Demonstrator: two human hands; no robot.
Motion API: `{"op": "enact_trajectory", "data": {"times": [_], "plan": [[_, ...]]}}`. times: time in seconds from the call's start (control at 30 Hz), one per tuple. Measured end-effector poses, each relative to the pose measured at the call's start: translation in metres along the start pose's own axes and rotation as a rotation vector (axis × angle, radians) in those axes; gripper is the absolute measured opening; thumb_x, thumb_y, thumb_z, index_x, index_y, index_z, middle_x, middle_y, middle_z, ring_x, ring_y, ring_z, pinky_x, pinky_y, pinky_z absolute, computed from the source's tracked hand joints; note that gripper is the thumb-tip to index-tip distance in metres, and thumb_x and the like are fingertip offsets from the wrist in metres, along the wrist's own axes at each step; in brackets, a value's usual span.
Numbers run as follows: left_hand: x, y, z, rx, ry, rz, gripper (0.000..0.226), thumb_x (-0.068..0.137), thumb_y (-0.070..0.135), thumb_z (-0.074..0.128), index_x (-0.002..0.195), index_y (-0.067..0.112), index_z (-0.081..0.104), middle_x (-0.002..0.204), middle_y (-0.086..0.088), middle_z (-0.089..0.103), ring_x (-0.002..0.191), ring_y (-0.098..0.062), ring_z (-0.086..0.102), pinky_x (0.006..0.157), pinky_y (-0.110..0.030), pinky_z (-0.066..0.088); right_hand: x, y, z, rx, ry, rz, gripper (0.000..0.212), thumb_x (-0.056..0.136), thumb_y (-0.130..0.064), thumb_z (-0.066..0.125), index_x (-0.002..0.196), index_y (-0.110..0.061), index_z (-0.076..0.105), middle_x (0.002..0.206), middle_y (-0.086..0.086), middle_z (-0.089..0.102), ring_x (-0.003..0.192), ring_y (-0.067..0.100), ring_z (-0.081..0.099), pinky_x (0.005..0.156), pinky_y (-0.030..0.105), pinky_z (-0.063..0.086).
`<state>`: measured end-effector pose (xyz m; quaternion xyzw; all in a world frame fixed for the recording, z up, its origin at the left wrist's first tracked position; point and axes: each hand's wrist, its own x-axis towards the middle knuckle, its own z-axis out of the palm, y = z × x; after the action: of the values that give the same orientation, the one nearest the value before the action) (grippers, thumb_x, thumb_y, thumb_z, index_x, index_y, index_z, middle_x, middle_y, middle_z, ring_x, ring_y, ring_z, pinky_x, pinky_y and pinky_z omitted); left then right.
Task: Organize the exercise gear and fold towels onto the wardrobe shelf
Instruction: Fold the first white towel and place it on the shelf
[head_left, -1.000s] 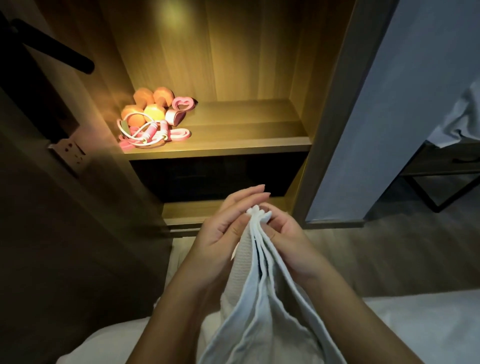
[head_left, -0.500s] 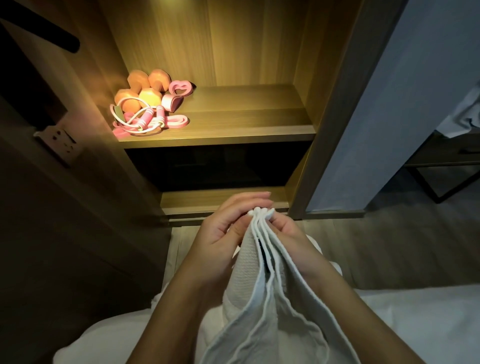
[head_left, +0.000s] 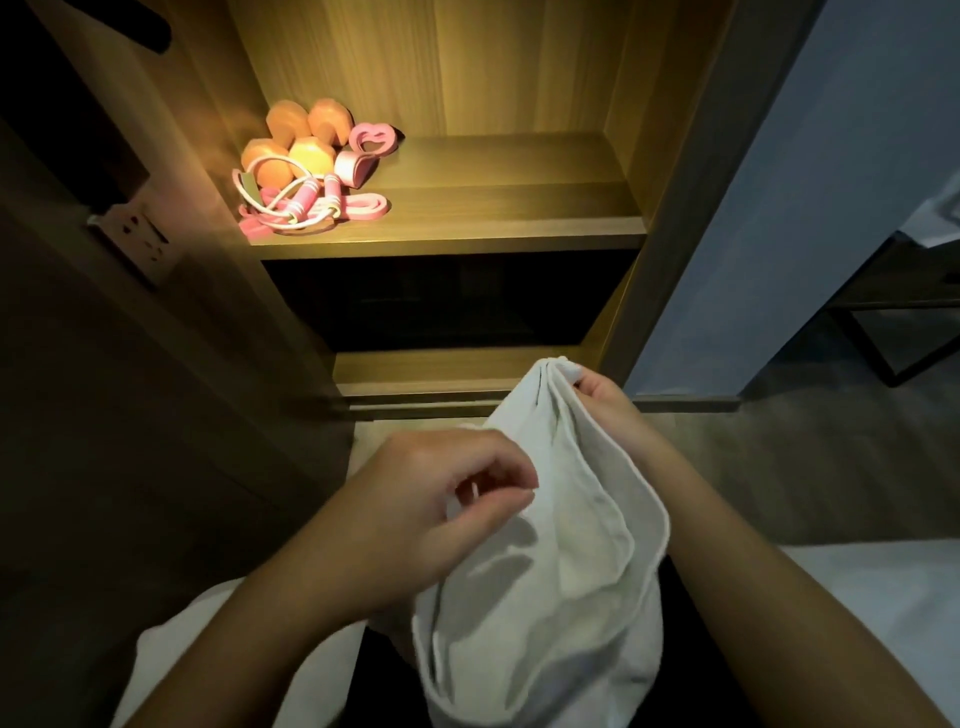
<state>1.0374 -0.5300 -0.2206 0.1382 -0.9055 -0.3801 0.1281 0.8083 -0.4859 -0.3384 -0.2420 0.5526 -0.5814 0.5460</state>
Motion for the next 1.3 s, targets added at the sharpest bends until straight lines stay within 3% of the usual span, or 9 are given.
{"op": "enact_trajectory", "data": {"times": [0.1, 0.17, 0.5, 0.67, 0.9, 1.0, 1.13, 1.23, 1.3], "plan": [[-0.018, 0.004, 0.015, 0.003, -0.152, -0.163, 0.015, 0.092, 0.044, 0.058, 0.103, 0.037, 0.066, 0.094, 0.025, 0.065, 0.095, 0.003, 0.059, 0.079, -0.012, 0.047, 0.000, 0.022, -0.008, -0.013, 0.121, 0.054, 0.009, 0.083, -0.031, 0.072, 0.077, -0.036, 0.076, 0.072, -0.009, 0.071, 0.065, 0.008, 0.069, 0.058, 0.021, 0.054], [-0.026, 0.005, 0.024, 0.097, -0.203, -0.214, 0.020, 0.088, 0.055, 0.056, 0.103, 0.042, 0.061, 0.091, 0.030, 0.059, 0.096, 0.008, 0.055, 0.075, -0.004, 0.038, 0.000, 0.035, -0.014, -0.008, 0.172, 0.038, 0.034, 0.092, -0.019, 0.062, 0.068, -0.040, 0.075, 0.064, -0.013, 0.069, 0.059, 0.004, 0.068, 0.053, 0.016, 0.052], [-0.053, -0.004, 0.079, 0.334, -0.233, -0.282, 0.036, 0.085, 0.068, 0.048, 0.106, 0.038, 0.048, 0.102, 0.018, 0.061, 0.093, 0.000, 0.043, 0.076, -0.006, 0.019, 0.007, 0.047, -0.015, -0.039, 0.167, 0.116, 0.024, 0.095, -0.022, 0.061, 0.076, -0.027, 0.074, 0.067, -0.008, 0.072, 0.058, 0.007, 0.069, 0.048, 0.019, 0.052], [-0.052, -0.015, 0.084, 0.473, -0.274, -0.279, 0.023, 0.096, 0.046, 0.045, 0.101, 0.031, 0.062, 0.101, 0.013, 0.062, 0.091, -0.006, 0.053, 0.099, -0.024, 0.027, 0.005, 0.049, -0.018, -0.030, 0.119, 0.128, 0.011, 0.090, -0.035, 0.067, 0.083, -0.036, 0.076, 0.083, -0.005, 0.075, 0.070, 0.012, 0.073, 0.055, 0.023, 0.055], [-0.054, -0.020, 0.083, 0.386, -0.248, -0.368, 0.020, 0.101, 0.044, 0.032, 0.110, 0.036, 0.048, 0.106, 0.010, 0.062, 0.100, -0.010, 0.037, 0.081, -0.027, 0.042, 0.007, 0.051, -0.019, 0.027, 0.106, 0.079, 0.006, 0.068, -0.044, 0.077, 0.068, -0.038, 0.075, 0.072, -0.009, 0.073, 0.069, 0.013, 0.071, 0.054, 0.024, 0.055], [-0.042, -0.016, 0.054, 0.436, -0.281, -0.282, 0.009, 0.101, 0.043, 0.034, 0.102, 0.038, 0.041, 0.092, 0.008, 0.053, 0.089, -0.011, 0.043, 0.069, -0.028, 0.035, 0.006, 0.026, -0.018, 0.045, 0.066, -0.021, 0.029, 0.052, -0.052, 0.087, 0.073, -0.033, 0.077, 0.070, -0.007, 0.072, 0.063, 0.010, 0.070, 0.055, 0.028, 0.055], [-0.005, -0.005, -0.036, 0.465, -0.309, -0.078, 0.010, 0.097, 0.033, 0.051, 0.090, 0.027, 0.047, 0.081, 0.005, 0.060, 0.076, -0.013, 0.056, 0.064, -0.033, 0.042, 0.021, -0.062, -0.019, -0.029, 0.083, -0.231, 0.009, 0.091, -0.025, 0.068, 0.088, -0.025, 0.077, 0.080, -0.002, 0.074, 0.074, 0.014, 0.072, 0.064, 0.027, 0.056], [0.032, 0.011, -0.108, 0.373, -0.426, -0.038, 0.010, 0.096, 0.025, 0.057, 0.088, 0.021, 0.055, 0.075, 0.004, 0.056, 0.067, -0.008, 0.051, 0.060, -0.024, 0.041, 0.021, -0.133, -0.020, -0.120, 0.074, -0.373, 0.013, 0.095, -0.028, 0.062, 0.096, -0.017, 0.069, 0.070, -0.008, 0.070, 0.070, 0.008, 0.070, 0.064, 0.024, 0.055], [0.052, 0.021, -0.146, 0.462, -0.385, -0.015, 0.010, 0.096, 0.022, 0.055, 0.087, 0.023, 0.055, 0.077, 0.002, 0.056, 0.071, -0.009, 0.050, 0.062, -0.022, 0.040, 0.017, -0.173, -0.019, -0.203, 0.133, -0.440, 0.025, 0.088, -0.038, 0.066, 0.103, -0.019, 0.069, 0.086, -0.005, 0.073, 0.087, 0.015, 0.072, 0.072, 0.030, 0.058]]}}
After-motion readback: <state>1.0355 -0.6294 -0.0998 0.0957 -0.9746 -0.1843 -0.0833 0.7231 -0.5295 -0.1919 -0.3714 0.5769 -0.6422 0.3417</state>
